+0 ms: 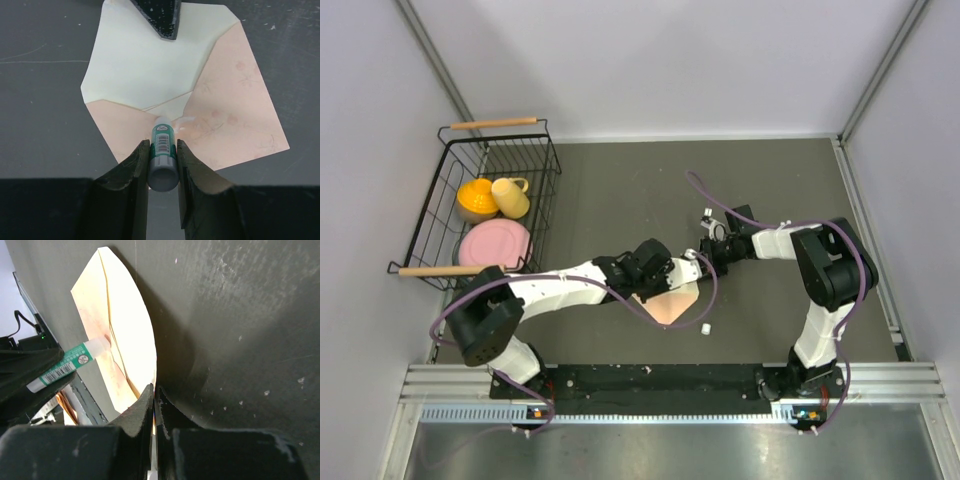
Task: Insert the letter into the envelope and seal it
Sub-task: Paint the envelope at the center of the board.
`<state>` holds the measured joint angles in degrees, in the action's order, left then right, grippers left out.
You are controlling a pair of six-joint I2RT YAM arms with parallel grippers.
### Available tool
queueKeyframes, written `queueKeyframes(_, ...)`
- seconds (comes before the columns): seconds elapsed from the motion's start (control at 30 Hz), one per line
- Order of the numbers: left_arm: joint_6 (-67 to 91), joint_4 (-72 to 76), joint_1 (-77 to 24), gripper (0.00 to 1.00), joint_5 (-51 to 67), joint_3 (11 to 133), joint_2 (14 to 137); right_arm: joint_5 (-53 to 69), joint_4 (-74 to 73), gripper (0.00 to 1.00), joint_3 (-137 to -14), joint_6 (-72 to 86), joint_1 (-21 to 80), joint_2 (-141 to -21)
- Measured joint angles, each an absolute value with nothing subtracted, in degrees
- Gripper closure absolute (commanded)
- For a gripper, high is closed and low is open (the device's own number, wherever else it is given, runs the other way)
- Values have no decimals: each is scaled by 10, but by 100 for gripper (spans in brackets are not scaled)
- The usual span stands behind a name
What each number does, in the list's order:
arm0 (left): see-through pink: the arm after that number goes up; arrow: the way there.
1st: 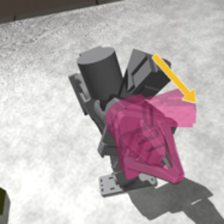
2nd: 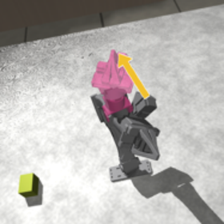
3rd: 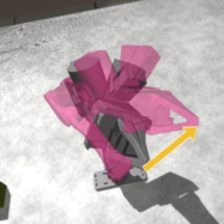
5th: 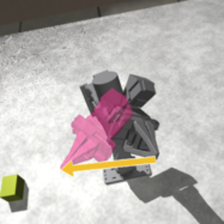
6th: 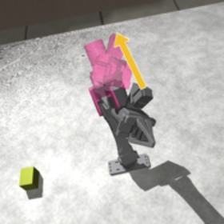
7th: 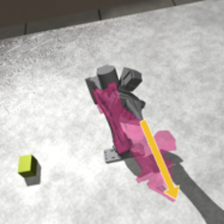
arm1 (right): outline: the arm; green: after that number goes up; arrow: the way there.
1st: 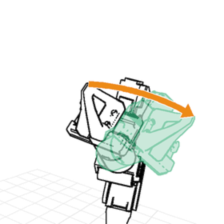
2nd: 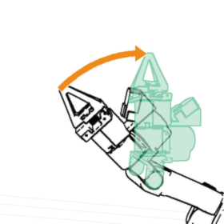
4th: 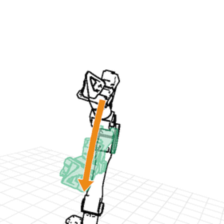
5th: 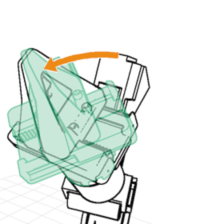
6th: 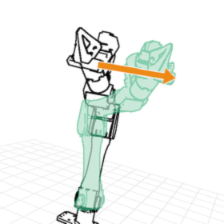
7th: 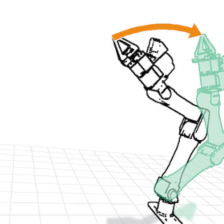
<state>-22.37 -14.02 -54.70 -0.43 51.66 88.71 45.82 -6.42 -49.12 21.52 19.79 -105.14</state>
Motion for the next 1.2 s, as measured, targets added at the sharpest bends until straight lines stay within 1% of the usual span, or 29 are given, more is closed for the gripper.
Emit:
queueKeyframes(0.3,-228,-149,-613,100,-13,514,883,458,-64,100,-491,215,198,-1051)
queueKeyframes(0.6,-224,-141,-558,100,-10,518,890,459,-65,100,-491,215,197,-1051)
queueKeyframes(0.93,-222,-150,-588,100,-7,522,891,460,-65,100,-491,215,197,-1051)
queueKeyframes(1.2,-223,-148,-554,100,-1,523,893,460,-65,100,-491,215,197,-1051)
